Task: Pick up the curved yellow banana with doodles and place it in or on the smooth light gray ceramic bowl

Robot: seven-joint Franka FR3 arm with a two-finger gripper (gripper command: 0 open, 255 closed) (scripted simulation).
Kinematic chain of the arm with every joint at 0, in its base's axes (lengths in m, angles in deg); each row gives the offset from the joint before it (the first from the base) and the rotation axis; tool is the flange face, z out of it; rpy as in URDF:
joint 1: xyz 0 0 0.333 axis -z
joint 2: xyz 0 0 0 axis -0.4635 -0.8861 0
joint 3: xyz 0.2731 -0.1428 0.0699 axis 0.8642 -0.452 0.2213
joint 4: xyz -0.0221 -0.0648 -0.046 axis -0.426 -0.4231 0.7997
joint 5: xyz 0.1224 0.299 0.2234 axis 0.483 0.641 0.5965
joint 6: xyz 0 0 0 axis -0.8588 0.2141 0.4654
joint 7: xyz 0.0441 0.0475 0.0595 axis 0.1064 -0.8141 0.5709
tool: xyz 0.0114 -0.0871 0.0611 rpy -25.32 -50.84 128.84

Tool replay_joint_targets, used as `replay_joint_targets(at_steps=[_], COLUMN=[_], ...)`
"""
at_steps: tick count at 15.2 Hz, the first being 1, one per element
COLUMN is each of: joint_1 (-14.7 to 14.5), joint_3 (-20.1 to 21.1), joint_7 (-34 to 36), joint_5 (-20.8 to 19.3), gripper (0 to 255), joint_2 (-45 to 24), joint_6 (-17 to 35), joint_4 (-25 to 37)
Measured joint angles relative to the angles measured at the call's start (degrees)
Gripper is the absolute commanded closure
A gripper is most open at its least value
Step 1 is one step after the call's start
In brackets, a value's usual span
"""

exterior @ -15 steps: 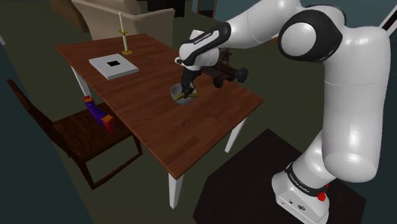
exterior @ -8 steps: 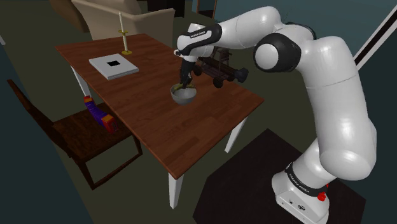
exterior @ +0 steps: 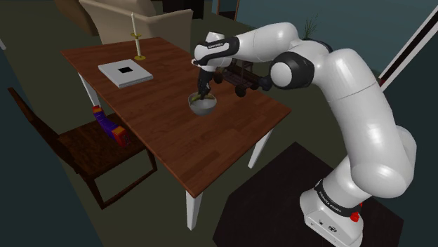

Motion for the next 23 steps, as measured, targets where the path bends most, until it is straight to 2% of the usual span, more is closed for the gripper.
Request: replay_joint_targets(at_steps=[6, 13, 14, 20, 23], joint_1=[0.2, 0.3, 0.3, 0.3, 0.4], joint_3=[0.4, 0.5, 0.5, 0.5, 0.1], joint_7=[-0.6, -0.8, -0.8, -0.8, -0.5], joint_5=[0.5, 0.5, 0.5, 0.5, 0.2], gripper=[255, 255, 0, 0, 0], joint_2=[-2.6, -3.3, -3.3, -3.3, -1.0], joint_6=[2.6, 2.9, 3.0, 3.0, 0.9], joint_4=[0.0, 0.3, 0.3, 0.3, 0.1])
